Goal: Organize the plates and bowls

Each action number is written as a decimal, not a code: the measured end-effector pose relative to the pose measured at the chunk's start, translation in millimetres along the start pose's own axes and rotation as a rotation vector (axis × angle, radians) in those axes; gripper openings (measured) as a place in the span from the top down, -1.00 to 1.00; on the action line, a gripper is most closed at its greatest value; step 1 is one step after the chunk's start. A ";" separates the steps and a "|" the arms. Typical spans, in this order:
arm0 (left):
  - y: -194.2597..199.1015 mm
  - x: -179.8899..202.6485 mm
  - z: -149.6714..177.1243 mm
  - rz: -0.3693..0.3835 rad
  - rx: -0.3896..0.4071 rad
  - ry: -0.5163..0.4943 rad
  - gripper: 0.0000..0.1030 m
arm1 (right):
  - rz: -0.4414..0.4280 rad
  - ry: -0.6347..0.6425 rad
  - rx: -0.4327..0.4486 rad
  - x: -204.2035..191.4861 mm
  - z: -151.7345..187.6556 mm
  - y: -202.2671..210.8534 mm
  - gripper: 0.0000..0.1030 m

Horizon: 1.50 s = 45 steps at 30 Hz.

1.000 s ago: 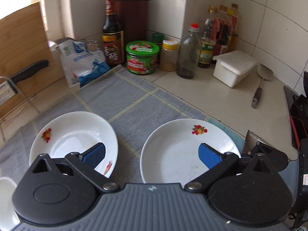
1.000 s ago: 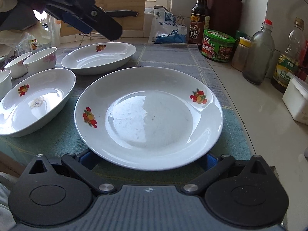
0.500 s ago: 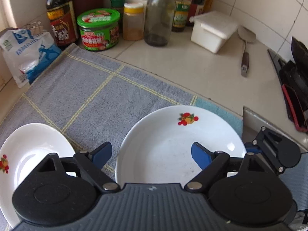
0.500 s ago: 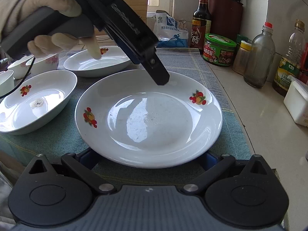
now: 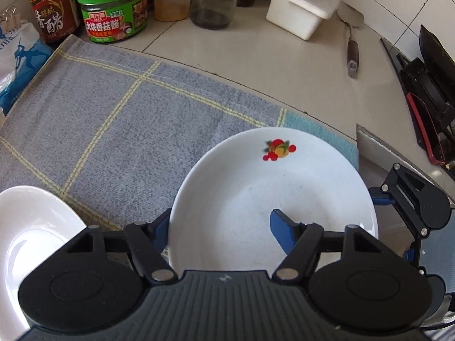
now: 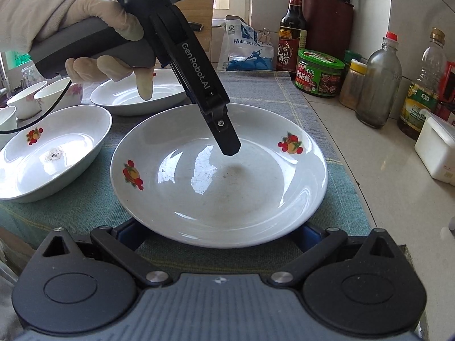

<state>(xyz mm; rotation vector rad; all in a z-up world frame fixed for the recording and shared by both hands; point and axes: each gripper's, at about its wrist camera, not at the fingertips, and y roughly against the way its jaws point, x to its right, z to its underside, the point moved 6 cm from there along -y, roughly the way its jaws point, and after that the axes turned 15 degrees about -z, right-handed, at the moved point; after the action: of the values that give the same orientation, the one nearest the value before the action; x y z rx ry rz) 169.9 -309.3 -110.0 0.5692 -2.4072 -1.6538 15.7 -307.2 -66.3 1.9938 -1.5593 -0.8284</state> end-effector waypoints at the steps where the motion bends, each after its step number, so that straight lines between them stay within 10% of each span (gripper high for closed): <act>1: -0.5 0.7 -1.4 -0.001 -0.004 -0.007 -0.37 | -0.001 0.001 0.002 0.3 0.5 0.3 -1.00; 45: -6.3 -48.6 -64.8 -0.041 0.087 0.068 -0.37 | -0.046 0.078 -0.041 47.1 -52.5 -36.0 -1.00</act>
<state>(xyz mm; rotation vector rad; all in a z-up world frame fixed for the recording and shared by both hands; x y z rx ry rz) 238.0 -347.7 -88.0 0.6813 -2.4434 -1.5256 85.6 -344.2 -62.1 2.0152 -1.4471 -0.7845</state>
